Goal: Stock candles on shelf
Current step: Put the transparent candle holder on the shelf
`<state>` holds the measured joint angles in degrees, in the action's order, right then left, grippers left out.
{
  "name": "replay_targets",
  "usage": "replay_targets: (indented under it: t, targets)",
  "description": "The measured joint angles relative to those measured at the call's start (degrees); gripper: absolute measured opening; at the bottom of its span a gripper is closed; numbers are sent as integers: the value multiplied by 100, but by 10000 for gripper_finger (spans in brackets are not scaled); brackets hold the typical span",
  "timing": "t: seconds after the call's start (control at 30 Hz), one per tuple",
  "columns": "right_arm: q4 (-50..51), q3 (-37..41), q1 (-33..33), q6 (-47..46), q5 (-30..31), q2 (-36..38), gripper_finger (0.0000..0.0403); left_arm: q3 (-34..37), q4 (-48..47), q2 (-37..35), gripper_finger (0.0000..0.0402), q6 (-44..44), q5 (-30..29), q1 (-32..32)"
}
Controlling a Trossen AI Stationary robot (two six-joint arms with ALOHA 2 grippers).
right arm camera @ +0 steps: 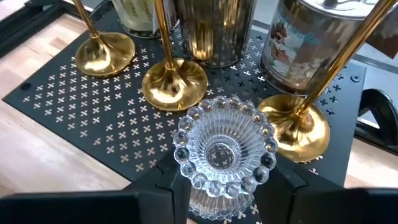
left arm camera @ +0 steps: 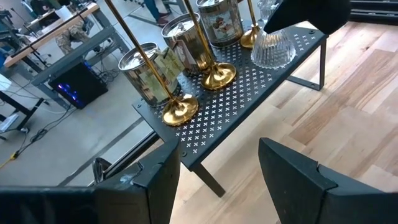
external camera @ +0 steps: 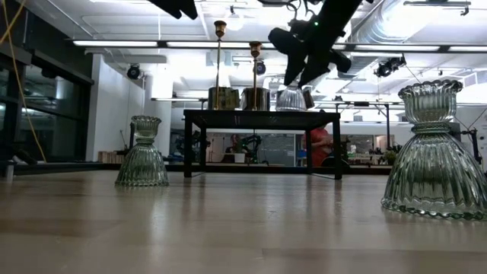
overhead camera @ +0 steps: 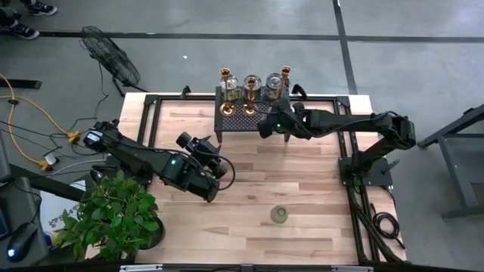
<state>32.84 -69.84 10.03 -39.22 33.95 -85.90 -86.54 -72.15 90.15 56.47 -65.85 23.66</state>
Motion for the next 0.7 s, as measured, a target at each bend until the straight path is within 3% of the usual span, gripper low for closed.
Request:
replay_targets:
  t: [0.7]
  targets:
    - [-7, 0, 368, -24, -313, -80, 123, 0, 1, 0, 209, 2, 35, 0]
